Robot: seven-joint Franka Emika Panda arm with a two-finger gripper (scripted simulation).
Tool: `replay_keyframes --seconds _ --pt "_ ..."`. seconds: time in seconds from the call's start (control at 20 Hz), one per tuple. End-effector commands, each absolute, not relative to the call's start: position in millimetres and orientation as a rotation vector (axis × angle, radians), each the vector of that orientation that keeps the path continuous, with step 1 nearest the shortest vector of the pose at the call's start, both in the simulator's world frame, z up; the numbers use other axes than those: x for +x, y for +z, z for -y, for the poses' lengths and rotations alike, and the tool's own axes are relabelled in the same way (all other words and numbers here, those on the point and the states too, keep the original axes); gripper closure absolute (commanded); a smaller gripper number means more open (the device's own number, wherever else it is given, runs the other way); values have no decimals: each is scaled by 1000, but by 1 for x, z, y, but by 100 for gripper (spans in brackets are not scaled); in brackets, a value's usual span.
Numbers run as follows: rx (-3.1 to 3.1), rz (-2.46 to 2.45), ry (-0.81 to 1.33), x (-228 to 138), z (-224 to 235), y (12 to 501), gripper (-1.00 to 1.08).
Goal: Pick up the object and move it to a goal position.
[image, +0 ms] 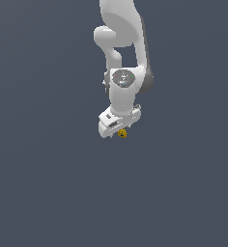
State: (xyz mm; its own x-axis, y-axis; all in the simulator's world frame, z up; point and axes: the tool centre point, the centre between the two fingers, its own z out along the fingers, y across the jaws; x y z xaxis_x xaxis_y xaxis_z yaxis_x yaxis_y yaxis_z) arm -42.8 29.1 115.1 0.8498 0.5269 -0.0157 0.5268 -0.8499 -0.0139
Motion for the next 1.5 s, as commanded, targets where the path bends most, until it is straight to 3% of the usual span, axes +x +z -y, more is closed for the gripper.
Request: replay_keyframes --seconds 0.0,0.75,1.45 --pt "-2978 979 27 -48 -31 109 -92" --pt "-2697 1610 8 -82 -44 80 -92" --pt "-2584 1787 1 -92 -49 72 -92"
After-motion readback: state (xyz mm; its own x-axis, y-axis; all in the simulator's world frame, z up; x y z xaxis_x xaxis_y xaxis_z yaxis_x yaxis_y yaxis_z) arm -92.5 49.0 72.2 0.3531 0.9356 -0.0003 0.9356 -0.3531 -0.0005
